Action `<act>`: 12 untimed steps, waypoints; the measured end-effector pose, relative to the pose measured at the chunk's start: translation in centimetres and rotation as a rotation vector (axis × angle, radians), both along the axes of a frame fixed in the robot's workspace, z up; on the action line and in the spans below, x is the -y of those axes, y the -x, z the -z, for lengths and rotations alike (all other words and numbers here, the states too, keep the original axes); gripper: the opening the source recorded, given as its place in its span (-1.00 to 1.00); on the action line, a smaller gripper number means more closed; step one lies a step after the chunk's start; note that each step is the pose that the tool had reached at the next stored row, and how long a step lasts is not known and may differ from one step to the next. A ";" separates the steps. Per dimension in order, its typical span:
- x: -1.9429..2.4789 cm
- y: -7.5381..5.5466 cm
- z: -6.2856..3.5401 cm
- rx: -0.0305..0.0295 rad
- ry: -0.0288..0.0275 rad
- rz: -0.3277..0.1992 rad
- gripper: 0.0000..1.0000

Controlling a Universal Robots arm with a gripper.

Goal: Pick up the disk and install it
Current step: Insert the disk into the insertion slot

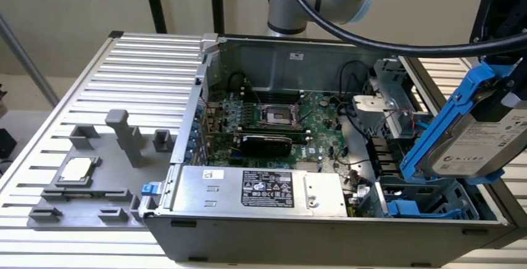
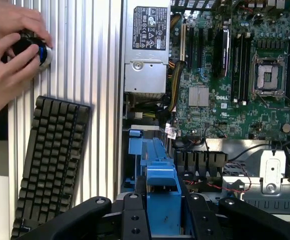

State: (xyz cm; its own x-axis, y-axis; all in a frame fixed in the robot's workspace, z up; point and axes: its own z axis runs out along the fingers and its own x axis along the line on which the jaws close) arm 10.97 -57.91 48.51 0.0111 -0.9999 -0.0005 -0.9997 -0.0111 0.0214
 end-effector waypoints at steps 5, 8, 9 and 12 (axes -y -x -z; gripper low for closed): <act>0.00 0.0 0.07 0.0000 -0.0001 0.000 -0.35; 0.00 0.0 0.54 0.0000 -0.0001 0.000 -0.35; 0.00 0.1 0.72 0.0000 0.0000 0.000 -0.35; 0.00 0.2 1.26 0.0000 -0.0001 0.000 -0.35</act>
State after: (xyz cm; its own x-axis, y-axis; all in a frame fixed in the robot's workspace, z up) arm 10.80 -57.91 47.24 0.0111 -0.9999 -0.0006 -0.9997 -0.0111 0.0214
